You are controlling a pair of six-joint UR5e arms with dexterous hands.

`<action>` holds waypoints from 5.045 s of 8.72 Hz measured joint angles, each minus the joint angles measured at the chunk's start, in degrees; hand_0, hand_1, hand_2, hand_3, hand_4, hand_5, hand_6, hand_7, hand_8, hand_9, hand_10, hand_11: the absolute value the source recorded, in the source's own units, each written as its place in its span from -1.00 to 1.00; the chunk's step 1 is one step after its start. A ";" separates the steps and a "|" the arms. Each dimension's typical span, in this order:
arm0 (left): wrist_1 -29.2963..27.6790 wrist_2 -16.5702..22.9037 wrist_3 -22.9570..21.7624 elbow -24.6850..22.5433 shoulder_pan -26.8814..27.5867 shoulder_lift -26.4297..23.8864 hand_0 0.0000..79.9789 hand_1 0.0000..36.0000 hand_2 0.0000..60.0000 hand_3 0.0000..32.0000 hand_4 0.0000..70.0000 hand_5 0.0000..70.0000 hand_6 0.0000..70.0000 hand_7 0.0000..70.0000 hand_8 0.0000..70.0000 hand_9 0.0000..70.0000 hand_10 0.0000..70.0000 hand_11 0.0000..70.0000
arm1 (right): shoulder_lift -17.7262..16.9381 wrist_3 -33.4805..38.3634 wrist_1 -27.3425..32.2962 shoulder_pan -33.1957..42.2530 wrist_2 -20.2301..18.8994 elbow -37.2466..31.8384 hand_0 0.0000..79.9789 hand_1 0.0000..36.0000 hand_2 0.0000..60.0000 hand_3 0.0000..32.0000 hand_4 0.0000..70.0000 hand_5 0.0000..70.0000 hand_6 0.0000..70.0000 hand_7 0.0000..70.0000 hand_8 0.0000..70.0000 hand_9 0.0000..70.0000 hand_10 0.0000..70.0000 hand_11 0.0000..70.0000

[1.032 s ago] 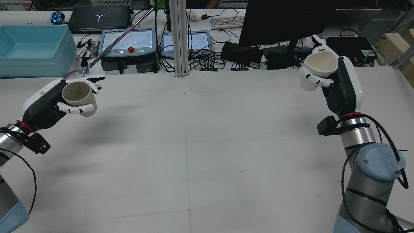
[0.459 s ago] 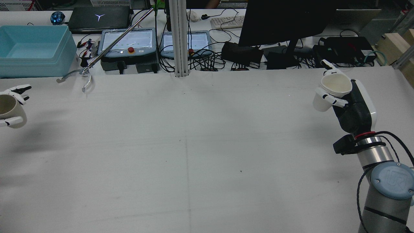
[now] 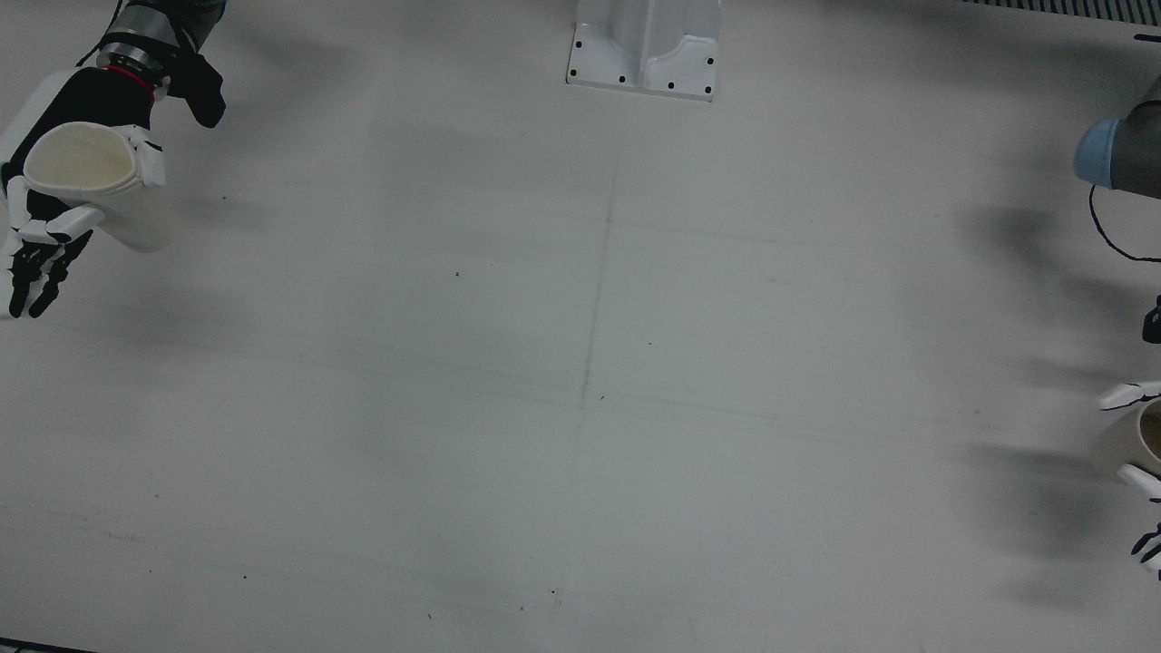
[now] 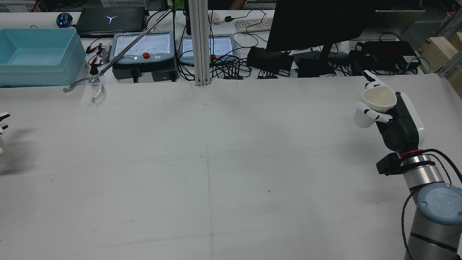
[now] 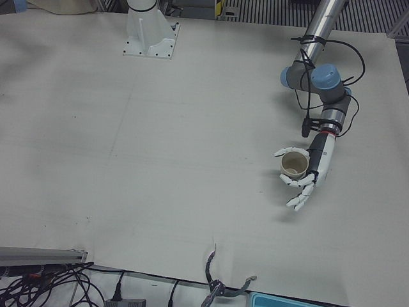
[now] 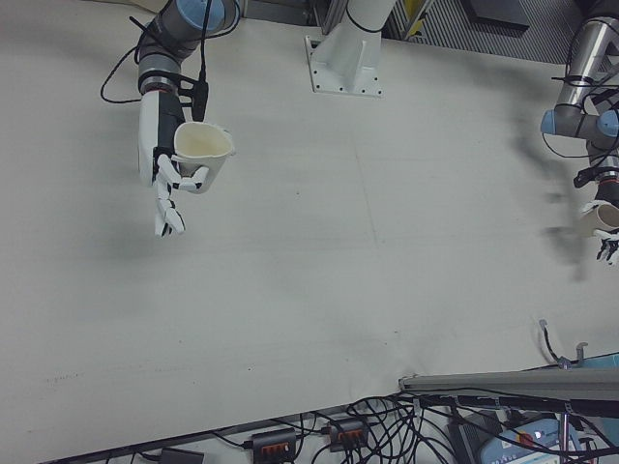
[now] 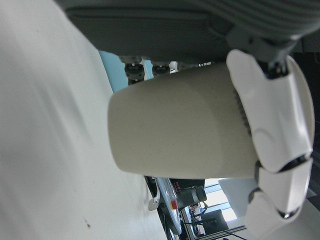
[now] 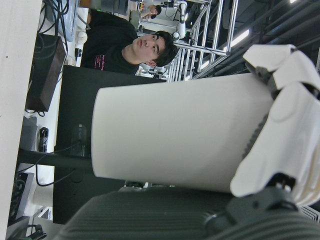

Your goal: Pour water

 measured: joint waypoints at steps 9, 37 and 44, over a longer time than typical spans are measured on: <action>-8.84 -6.22 -0.05 13.04 0.87 -0.81 0.22 -0.26 -0.18 -1.00 0.45 0.22 -0.60 -0.56 -0.81 -0.70 -0.68 -0.51 | 0.43 -0.24 -0.11 -0.12 -0.05 0.15 0.11 0.12 0.87 -1.00 -0.20 1.00 -0.77 -0.58 -0.97 -0.87 -0.89 -0.81; -8.53 -5.61 0.30 9.25 -4.89 3.75 0.31 -0.35 -1.00 -1.00 -0.67 -1.00 -1.00 -0.97 -1.00 -1.00 -0.94 -0.85 | 0.42 -0.34 8.48 3.36 -0.06 -13.06 0.02 -0.38 0.06 -1.00 -0.25 1.00 -0.77 -0.59 -0.78 -0.60 -0.70 -0.55; -8.02 -5.67 -1.04 0.69 -5.09 9.27 0.32 -0.26 -1.00 -0.57 -0.71 -1.00 -1.00 -0.97 -1.00 -1.00 -0.93 -0.83 | 5.35 -1.28 26.36 3.59 -0.14 -41.02 0.02 -0.37 0.13 -1.00 -0.15 1.00 -0.72 -0.52 -0.73 -0.53 -0.64 -0.47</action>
